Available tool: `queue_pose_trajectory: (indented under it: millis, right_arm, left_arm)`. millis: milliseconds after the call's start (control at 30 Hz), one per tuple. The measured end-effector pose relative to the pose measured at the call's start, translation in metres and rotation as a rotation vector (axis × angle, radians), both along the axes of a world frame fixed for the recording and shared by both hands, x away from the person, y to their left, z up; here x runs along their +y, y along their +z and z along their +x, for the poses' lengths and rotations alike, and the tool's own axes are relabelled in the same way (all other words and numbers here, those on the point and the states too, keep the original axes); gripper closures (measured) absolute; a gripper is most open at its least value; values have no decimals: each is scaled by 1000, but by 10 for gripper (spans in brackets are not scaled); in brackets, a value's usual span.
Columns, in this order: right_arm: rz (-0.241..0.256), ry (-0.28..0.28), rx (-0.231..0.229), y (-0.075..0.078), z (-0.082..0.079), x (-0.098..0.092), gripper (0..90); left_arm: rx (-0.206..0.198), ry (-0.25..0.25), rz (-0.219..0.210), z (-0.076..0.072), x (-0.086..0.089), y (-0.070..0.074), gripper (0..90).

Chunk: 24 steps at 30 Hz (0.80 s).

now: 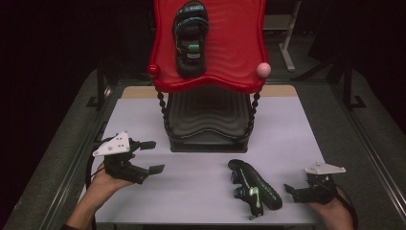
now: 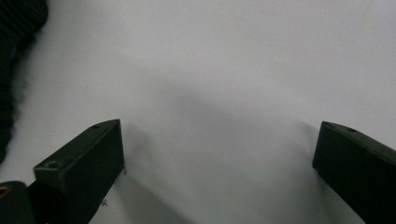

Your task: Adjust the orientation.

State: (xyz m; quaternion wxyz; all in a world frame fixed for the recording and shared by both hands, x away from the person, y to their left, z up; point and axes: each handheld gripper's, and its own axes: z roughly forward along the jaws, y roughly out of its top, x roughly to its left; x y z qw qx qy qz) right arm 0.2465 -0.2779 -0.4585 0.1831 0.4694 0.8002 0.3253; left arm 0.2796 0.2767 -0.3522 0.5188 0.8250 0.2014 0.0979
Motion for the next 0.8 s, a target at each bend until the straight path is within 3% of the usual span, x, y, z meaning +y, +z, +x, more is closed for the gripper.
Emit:
queue_pose_trajectory:
  millis: [233,333,467,600,800]
  right_arm:
    - [-2,-1,10,1,1,0,22]
    - [-13,0,34,5,1,0,70]
    - [43,11,50,14,-1,-4,251]
    - [94,55,27,24,-4,-4,502]
    - [195,155,-14,42,-10,4,880]
  left_arm:
    - [44,21,126,-8,4,-38,143]
    - [91,35,155,-7,4,-57,85]
    - [142,48,206,-6,5,-76,34]
    - [165,67,248,-5,5,-88,2]
    - [170,74,279,-3,4,-100,0]
